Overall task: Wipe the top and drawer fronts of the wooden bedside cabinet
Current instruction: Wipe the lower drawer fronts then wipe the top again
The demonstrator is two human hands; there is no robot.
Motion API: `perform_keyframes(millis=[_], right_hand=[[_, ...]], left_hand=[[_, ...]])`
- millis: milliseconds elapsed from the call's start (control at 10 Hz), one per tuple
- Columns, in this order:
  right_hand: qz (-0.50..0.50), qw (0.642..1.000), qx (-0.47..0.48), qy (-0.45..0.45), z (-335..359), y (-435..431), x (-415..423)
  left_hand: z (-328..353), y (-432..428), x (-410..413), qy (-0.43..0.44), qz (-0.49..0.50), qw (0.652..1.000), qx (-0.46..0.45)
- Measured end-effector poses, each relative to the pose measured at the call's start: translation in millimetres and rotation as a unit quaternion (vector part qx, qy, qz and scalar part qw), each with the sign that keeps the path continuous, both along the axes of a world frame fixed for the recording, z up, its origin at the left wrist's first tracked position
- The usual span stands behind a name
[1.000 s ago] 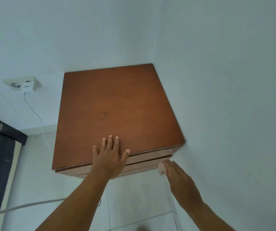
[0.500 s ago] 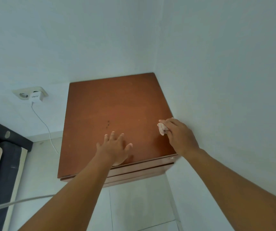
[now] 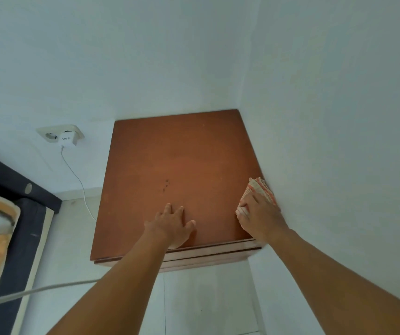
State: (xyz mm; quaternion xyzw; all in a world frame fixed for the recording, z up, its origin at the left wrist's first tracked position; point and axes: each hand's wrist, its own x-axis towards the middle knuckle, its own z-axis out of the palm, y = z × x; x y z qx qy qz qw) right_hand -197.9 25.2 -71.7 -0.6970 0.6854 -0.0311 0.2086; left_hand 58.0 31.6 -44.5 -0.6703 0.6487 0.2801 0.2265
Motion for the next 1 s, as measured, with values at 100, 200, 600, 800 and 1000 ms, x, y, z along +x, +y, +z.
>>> perform_keyframes(millis=[100,200,600,800,1000], right_hand=[[0.002,1.0,0.017,0.01,5.2,-3.0,0.5],[-0.003,1.0,0.026,0.016,4.9,-1.9,1.6],[-0.085,0.995,-0.041,0.029,-22.1,7.7,15.5],[-0.071,0.997,-0.028,-0.011,-31.3,11.6,5.6],[-0.034,0.999,-0.027,0.019,13.4,21.6,5.4]], left_hand=[[3.1,3.8,2.7,0.0,0.005,1.0,0.018],[5.9,5.5,4.3,-0.005,-0.003,1.0,0.015],[3.3,6.5,11.1,-0.035,-0.047,0.997,-0.048],[4.3,6.8,14.9,-0.057,-0.072,0.995,-0.033],[19.1,25.1,22.8,0.089,0.012,0.996,-0.011]])
